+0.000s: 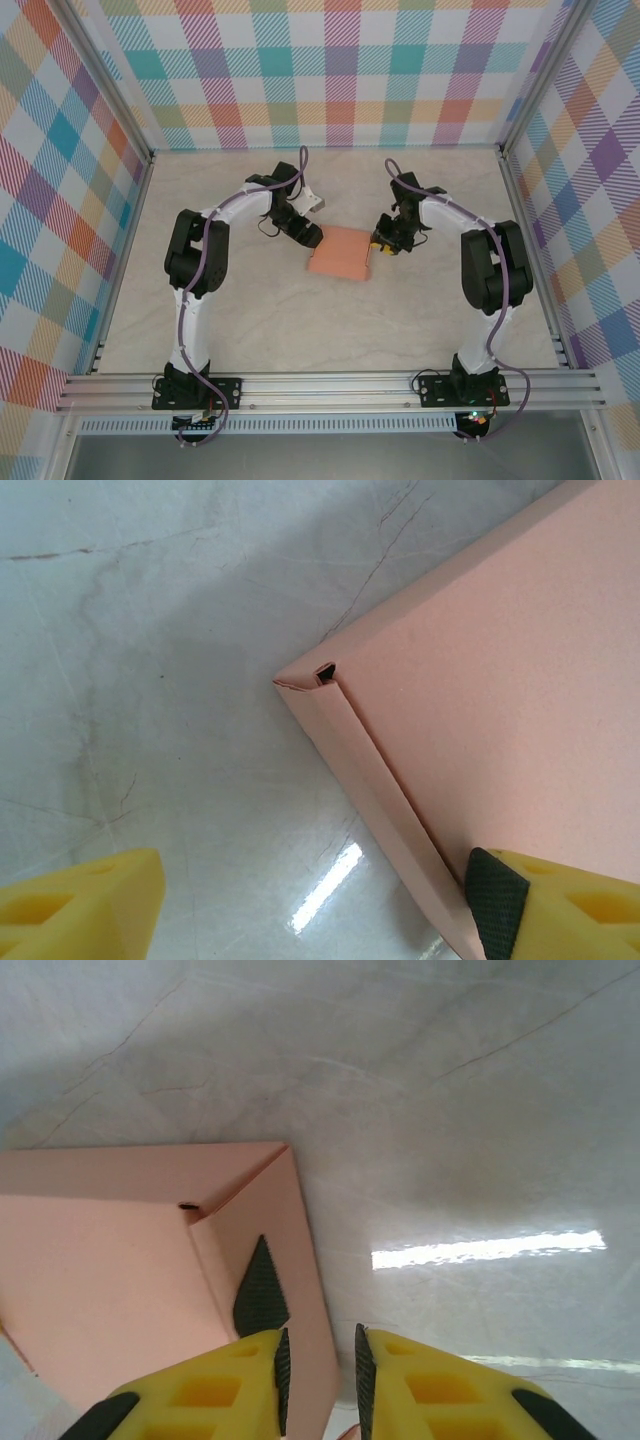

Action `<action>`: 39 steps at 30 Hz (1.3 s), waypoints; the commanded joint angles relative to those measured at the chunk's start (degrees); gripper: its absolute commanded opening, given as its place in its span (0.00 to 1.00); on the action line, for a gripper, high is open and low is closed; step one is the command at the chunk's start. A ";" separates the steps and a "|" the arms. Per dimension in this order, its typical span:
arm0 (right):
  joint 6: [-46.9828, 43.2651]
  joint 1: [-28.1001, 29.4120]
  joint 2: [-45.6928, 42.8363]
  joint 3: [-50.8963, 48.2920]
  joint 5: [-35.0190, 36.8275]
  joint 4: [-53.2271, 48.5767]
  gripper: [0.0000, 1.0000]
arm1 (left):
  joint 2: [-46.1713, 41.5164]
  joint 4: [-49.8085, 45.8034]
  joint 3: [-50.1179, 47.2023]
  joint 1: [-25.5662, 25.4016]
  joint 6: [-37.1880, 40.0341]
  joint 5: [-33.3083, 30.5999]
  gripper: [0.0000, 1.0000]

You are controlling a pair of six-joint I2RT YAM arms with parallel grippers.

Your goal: Fold the paper box

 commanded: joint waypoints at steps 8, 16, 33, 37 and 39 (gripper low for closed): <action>-2.27 -0.25 2.01 1.64 4.31 -3.08 0.15 | 0.34 -0.79 -1.09 -0.42 -1.60 -1.94 0.80; -3.10 -0.96 -0.53 0.39 5.63 -4.06 0.18 | 0.97 -1.27 0.23 -0.07 -6.32 0.72 0.82; -4.55 -0.58 -2.95 3.00 0.22 -2.10 0.36 | 1.40 -2.37 1.32 0.55 -9.44 2.23 0.82; -4.49 0.39 -0.70 5.11 -0.07 -2.29 0.35 | 1.77 -2.20 1.47 0.55 -10.25 2.21 0.82; -4.26 0.68 0.31 5.38 -0.28 -1.98 0.31 | 1.83 -2.28 1.54 0.60 -10.39 1.98 0.82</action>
